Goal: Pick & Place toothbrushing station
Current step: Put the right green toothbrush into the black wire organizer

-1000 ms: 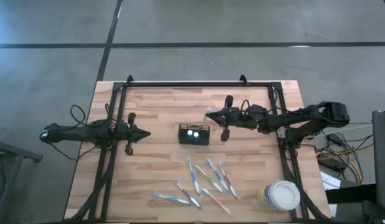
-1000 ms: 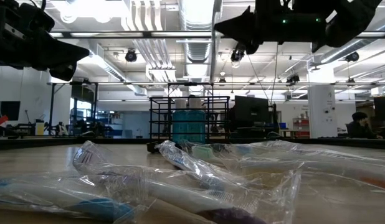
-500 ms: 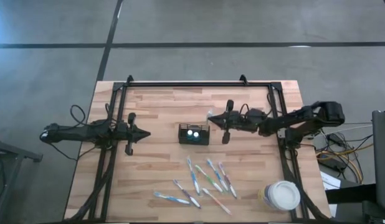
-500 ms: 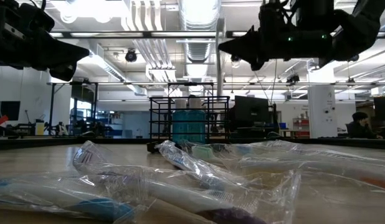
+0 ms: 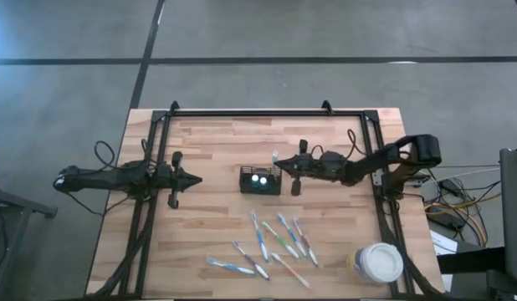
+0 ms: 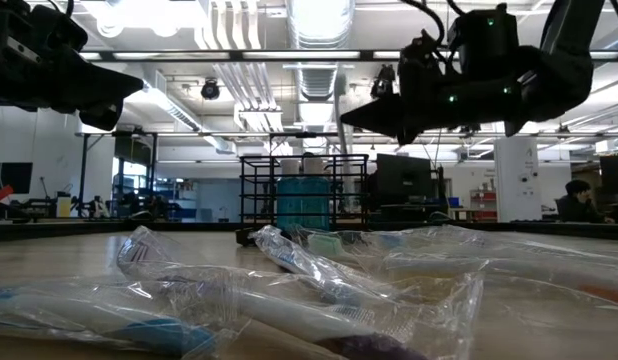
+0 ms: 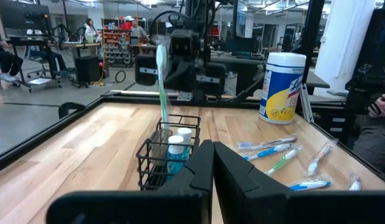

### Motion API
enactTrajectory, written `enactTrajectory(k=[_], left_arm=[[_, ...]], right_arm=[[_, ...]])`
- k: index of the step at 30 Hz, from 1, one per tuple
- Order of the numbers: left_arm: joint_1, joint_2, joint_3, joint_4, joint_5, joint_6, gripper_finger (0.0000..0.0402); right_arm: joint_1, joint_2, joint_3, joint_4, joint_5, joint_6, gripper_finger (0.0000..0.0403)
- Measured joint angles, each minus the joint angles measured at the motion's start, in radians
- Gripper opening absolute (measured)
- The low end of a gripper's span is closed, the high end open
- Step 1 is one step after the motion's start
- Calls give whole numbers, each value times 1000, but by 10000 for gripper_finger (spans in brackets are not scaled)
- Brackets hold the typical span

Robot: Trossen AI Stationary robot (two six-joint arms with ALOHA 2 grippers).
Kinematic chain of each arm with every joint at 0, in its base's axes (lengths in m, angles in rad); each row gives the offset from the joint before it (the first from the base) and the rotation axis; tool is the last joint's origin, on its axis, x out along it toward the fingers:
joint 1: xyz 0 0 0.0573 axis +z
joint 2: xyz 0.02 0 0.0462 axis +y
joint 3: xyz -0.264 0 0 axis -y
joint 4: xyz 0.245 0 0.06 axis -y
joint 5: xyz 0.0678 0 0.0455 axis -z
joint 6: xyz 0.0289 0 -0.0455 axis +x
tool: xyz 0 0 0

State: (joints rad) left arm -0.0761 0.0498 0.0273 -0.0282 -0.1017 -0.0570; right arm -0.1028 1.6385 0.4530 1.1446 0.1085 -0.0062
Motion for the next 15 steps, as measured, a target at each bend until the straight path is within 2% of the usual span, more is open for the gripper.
enactTrajectory(k=[15], left_arm=[[0,0,0,-2,-1,0,12]], right_arm=[[0,75,1,-6,0,12,8]])
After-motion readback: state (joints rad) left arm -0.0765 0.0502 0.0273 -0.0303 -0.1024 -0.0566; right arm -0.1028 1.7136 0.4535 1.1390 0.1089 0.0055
